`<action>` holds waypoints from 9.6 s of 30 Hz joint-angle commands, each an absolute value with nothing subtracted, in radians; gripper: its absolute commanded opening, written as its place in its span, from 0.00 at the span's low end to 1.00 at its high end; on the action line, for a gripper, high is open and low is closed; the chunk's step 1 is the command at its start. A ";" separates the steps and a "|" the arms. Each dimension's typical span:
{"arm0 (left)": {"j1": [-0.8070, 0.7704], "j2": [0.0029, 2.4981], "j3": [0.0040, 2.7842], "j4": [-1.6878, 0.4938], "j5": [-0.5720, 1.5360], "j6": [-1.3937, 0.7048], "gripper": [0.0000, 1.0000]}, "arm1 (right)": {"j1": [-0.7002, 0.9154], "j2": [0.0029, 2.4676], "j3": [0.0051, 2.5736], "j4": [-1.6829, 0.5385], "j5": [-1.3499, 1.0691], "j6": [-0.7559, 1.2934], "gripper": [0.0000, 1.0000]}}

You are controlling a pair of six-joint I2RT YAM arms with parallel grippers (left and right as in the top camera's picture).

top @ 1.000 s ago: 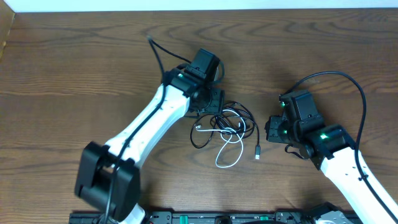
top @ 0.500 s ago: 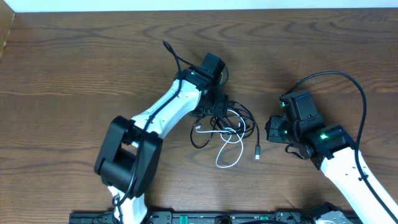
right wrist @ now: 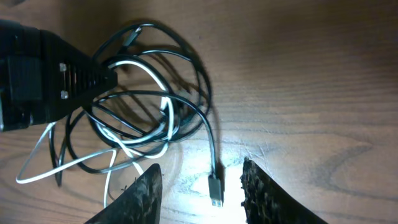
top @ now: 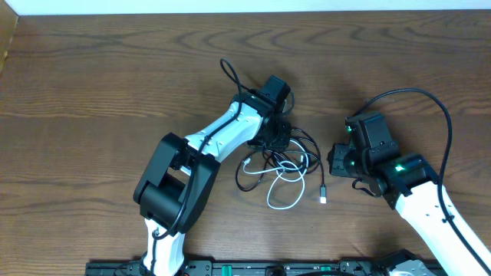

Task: Untangle cables

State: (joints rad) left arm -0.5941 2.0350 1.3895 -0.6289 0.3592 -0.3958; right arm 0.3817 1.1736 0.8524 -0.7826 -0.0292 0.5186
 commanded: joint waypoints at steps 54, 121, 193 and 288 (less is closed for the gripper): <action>-0.578 1.554 1.417 -0.759 0.578 -0.263 0.07 | 0.379 1.372 0.860 -0.395 -0.276 0.476 0.62; -0.381 1.555 1.409 -0.961 0.468 -0.230 0.49 | 0.379 1.328 0.860 -0.485 -0.384 0.447 0.01; -0.575 1.718 1.065 -0.429 0.547 -0.421 0.07 | 0.342 1.328 0.860 -0.688 -0.220 0.511 0.63; -0.280 1.353 1.074 -0.624 0.579 -0.393 0.07 | 0.411 1.476 0.802 -0.401 -0.333 0.377 0.45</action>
